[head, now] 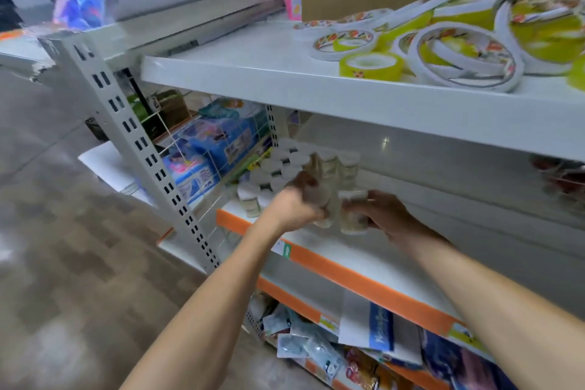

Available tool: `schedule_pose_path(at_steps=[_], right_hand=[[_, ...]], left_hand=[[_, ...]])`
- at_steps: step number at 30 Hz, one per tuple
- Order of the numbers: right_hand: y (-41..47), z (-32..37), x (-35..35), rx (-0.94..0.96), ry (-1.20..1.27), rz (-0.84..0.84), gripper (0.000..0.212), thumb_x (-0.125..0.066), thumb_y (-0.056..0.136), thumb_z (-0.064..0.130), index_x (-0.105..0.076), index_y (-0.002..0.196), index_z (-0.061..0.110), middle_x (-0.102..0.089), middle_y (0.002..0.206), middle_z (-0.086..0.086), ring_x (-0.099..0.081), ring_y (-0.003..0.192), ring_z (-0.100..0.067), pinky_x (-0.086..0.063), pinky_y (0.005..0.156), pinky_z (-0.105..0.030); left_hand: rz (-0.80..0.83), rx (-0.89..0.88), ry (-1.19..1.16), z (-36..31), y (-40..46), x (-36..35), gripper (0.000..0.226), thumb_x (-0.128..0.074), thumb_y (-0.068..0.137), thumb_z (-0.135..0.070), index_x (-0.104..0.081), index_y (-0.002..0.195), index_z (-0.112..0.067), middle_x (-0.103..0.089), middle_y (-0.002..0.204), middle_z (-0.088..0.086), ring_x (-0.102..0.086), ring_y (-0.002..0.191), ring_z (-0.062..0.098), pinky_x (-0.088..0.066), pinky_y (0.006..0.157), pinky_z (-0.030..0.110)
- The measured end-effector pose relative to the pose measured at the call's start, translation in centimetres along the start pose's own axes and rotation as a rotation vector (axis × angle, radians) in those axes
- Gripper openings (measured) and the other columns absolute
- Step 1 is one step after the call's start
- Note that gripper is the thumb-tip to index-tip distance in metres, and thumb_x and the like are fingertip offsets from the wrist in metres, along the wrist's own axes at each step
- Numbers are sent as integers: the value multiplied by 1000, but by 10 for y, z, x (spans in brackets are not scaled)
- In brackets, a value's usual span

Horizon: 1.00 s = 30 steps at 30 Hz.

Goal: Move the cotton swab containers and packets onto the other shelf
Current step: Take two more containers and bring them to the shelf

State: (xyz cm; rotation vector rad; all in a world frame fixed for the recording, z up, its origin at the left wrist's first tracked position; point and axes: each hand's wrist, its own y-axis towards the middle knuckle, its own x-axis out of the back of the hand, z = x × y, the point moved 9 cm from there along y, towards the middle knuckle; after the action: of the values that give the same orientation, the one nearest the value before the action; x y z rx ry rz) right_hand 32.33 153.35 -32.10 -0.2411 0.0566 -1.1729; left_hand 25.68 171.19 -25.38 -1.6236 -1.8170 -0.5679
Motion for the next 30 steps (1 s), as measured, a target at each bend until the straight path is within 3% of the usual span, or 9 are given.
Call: schedule_pose_path(at_steps=[2, 4, 9, 13, 16, 21, 30], right_hand=[[11, 1, 1, 16, 3, 4, 41, -88, 55, 39, -80, 94, 25, -79, 95, 1, -75, 91, -18, -61, 81, -37], [20, 3, 1, 26, 9, 4, 37, -88, 62, 35, -79, 95, 21, -79, 95, -1, -75, 92, -19, -61, 81, -38], [37, -1, 6, 13, 0, -60, 36, -88, 73, 27, -73, 104, 15, -78, 98, -4, -74, 95, -21, -61, 84, -41], [42, -6, 15, 49, -54, -168, 29, -87, 74, 26, -71, 97, 18, -75, 93, -2, -72, 89, -19, -58, 69, -31], [45, -8, 19, 109, -138, -248, 28, -86, 76, 29, -68, 97, 24, -74, 93, 2, -72, 86, -15, -58, 68, -31], [44, -13, 22, 180, -180, -395, 46, -86, 75, 35, -65, 116, 24, -72, 99, 8, -70, 88, -8, -58, 69, -28], [50, -6, 9, 244, -294, -571, 49, -87, 71, 21, -65, 114, 18, -60, 101, 7, -66, 88, -5, -53, 67, -11]], left_hand=[[-26, -43, 74, -5, 15, 2, 63, -86, 69, -31, -49, 121, -25, -54, 113, 1, -56, 87, 14, -44, 59, 19], [-48, -69, 165, -8, 26, 4, 66, -87, 68, -35, -53, 123, -22, -49, 120, 4, -54, 103, 20, -47, 76, 26], [-132, -141, 398, -15, 54, 17, 57, -82, 71, -44, -60, 121, -28, -49, 128, 4, -41, 121, 29, -42, 100, 41], [-245, -251, 473, -25, 70, 16, 52, -77, 75, -39, -61, 124, -29, -54, 129, 1, -42, 122, 31, -35, 97, 40], [-316, -319, 519, -26, 83, 14, 49, -74, 78, -35, -63, 124, -25, -58, 128, 3, -47, 117, 31, -34, 92, 39], [-306, -397, 614, -19, 109, 0, 45, -71, 80, -31, -62, 124, -24, -58, 125, 0, -48, 114, 28, -34, 92, 38], [-239, -391, 695, -2, 133, -14, 48, -66, 78, -20, -56, 124, -26, -60, 124, -1, -47, 117, 30, -36, 94, 42]])
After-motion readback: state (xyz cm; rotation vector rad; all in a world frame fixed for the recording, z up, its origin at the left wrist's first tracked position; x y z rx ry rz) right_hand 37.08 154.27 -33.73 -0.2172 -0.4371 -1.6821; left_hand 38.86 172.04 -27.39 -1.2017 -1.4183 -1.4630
